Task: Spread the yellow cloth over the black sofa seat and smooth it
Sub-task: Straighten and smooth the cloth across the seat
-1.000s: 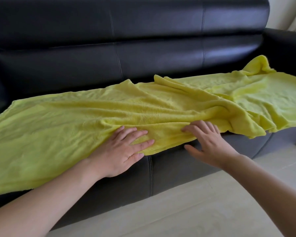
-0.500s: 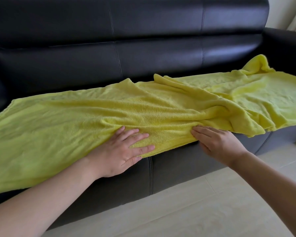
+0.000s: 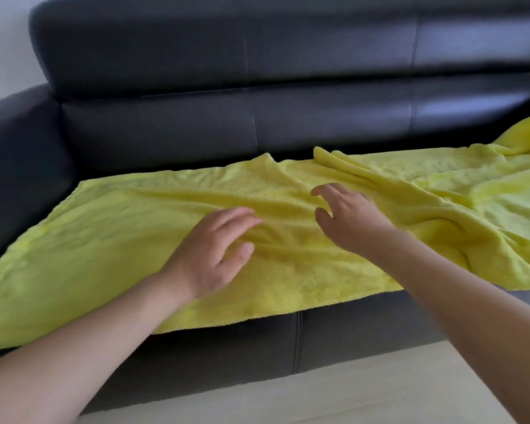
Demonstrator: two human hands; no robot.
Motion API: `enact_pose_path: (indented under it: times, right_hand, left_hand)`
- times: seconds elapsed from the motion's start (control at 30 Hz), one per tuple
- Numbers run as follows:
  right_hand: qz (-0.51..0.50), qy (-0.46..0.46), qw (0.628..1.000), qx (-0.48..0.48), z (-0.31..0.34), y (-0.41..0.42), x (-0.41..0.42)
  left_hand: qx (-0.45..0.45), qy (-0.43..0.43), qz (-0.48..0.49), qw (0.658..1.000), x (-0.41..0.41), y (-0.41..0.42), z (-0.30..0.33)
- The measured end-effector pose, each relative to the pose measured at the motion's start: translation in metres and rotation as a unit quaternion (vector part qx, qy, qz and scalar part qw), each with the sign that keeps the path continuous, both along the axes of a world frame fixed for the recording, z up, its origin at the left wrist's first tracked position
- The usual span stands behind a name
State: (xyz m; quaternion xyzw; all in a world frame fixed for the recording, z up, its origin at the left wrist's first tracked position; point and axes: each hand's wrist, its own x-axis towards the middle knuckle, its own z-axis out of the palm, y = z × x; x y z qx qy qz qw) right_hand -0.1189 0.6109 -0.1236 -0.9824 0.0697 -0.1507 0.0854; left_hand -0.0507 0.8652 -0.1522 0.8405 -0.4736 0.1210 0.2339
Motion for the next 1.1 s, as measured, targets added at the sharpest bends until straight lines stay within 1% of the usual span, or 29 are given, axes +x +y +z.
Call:
enact_pose_path:
  times: [0.03,0.07,0.13,0.2,0.23,0.27,0.4,0.47,0.5,0.57,0.6,0.67,0.73,0.8,0.9,0.97,1.03,1.1]
  right_hand:
    - [0.015,0.024,1.0,-0.007,0.002,0.013,0.018]
    - [0.035,0.042,0.998,-0.008,0.004,0.028,0.035]
    - [0.069,0.08,0.994,0.007,0.001,0.056,0.069]
    - [0.076,0.125,0.989,0.016,-0.01,0.069,0.093]
    - [0.074,0.149,0.986,0.011,-0.017,0.069,0.101]
    - [0.062,0.171,0.983,0.002,-0.024,0.063,0.107]
    - [-0.042,0.203,0.978,0.013,-0.03,0.01,0.115]
    - [-0.079,0.215,0.973,-0.018,-0.018,0.003,0.124]
    - [-0.088,0.207,0.974,-0.035,-0.012,0.007,0.13]
    - [-0.08,0.15,0.984,-0.054,0.002,0.031,0.148]
    - [-0.061,0.115,0.99,-0.053,0.007,0.047,0.158]
    - [-0.02,0.059,0.997,-0.037,0.015,0.077,0.177]
    - [-0.005,0.038,0.999,-0.029,0.017,0.099,0.198]
    - [-0.011,0.044,0.999,-0.03,0.021,0.111,0.217]
    - [-0.066,0.063,0.995,-0.037,0.021,0.112,0.253]
    - [-0.114,0.104,0.987,-0.048,0.014,0.105,0.267]
    - [-0.143,0.141,0.979,-0.035,0.001,0.101,0.283]
    - [-0.152,0.147,0.977,-0.007,-0.009,0.097,0.293]
  left_hand:
    - [-0.003,0.01,0.085,0.996,0.015,0.005,0.007]
    - [0.026,0.012,0.169,0.985,0.032,0.011,0.01]
    - [0.117,0.05,0.31,0.942,0.06,0.03,0.006]
    - [0.178,0.114,0.385,0.898,0.077,0.052,-0.004]
    - [0.197,0.134,0.405,0.883,0.081,0.062,-0.011]
    - [0.202,0.144,0.415,0.875,0.084,0.07,-0.017]
    - [0.181,0.154,0.421,0.875,0.086,0.075,-0.022]
    - [0.183,0.15,0.42,0.876,0.086,0.075,-0.019]
    - [0.185,0.14,0.418,0.878,0.088,0.076,-0.015]
    - [0.173,0.104,0.405,0.892,0.111,0.077,0.001]
    - [0.148,0.096,0.392,0.903,0.128,0.077,0.012]
    - [0.077,0.117,0.349,0.927,0.166,0.069,0.033]
    - [0.026,0.138,0.327,0.934,0.198,0.059,0.045]
    - [0.006,0.15,0.326,0.934,0.224,0.054,0.048]
    - [0.02,0.177,0.328,0.928,0.269,0.057,0.042]
    - [0.06,0.179,0.332,0.924,0.285,0.061,0.03]
    - [0.093,0.152,0.328,0.928,0.298,0.064,0.01]
    - [0.087,0.123,0.318,0.936,0.304,0.065,-0.01]
